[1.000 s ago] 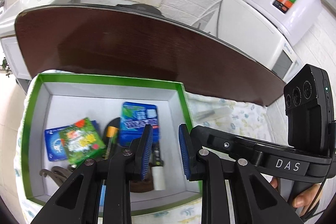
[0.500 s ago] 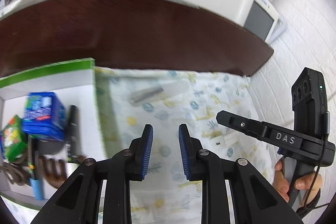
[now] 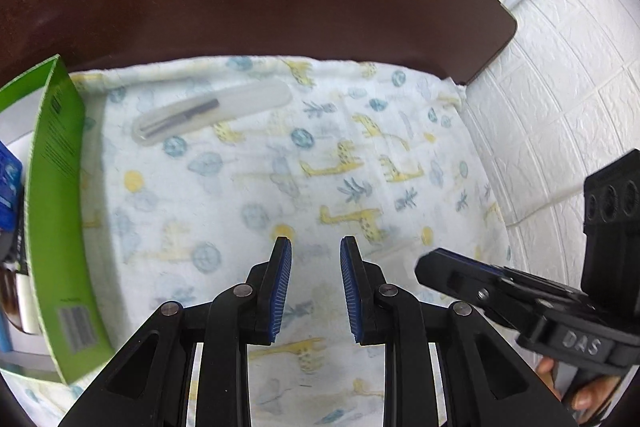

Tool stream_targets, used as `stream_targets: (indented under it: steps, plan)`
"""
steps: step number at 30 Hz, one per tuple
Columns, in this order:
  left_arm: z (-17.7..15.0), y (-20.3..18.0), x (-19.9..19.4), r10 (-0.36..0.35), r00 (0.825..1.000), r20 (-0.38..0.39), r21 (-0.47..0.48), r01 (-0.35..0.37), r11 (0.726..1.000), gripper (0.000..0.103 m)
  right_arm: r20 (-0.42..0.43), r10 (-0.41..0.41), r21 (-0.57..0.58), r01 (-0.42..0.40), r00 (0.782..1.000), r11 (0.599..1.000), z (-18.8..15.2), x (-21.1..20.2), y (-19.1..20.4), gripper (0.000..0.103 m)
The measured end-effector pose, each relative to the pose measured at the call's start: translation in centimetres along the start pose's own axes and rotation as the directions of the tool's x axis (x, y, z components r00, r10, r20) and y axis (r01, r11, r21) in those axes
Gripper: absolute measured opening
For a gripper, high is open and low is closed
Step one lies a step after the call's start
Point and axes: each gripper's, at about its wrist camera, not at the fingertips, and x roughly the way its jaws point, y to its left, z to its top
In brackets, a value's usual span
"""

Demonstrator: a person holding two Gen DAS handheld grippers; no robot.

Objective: Organize rigid objects
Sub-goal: 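Close both tools on the small white plug, then carry the white plug with both tools into the green box and release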

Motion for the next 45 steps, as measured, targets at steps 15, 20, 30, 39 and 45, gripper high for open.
stream_targets:
  steps: [15, 20, 30, 39, 45]
  plan:
    - [-2.3, -2.6, 2.8, -0.056, 0.996, -0.076, -0.062, 0.051, 0.997, 0.024, -0.01, -0.057, -0.004, 0.057, 0.998, 0.998, -1.0, 0.3, -3.6, 0.025]
    - [-2.1, -2.5, 3.1, -0.073, 0.994, -0.084, -0.072, 0.067, 0.995, 0.023, -0.049, -0.035, -0.078, 0.031, 0.998, 0.996, -0.4, 1.1, -3.1, 0.025]
    - [-2.5, -3.7, 3.0, -0.07, 0.996, -0.046, -0.001, 0.07, 0.998, 0.018, -0.076, -0.028, -0.117, 0.019, 0.997, 0.993, -1.0, 1.3, -3.3, 0.021]
    - [-2.0, -2.9, -1.7, -0.039, 0.997, 0.061, 0.063, 0.035, 0.997, 0.018, -0.019, 0.02, -0.142, -0.023, 1.0, 0.99, -1.2, 0.0, -0.1, 0.02]
    - [-1.9, 0.5, -6.4, -0.006, 0.985, 0.173, 0.046, -0.002, 0.999, 0.018, -0.002, 0.073, -0.216, -0.072, 0.997, 0.974, -1.0, -0.2, 5.0, 0.02]
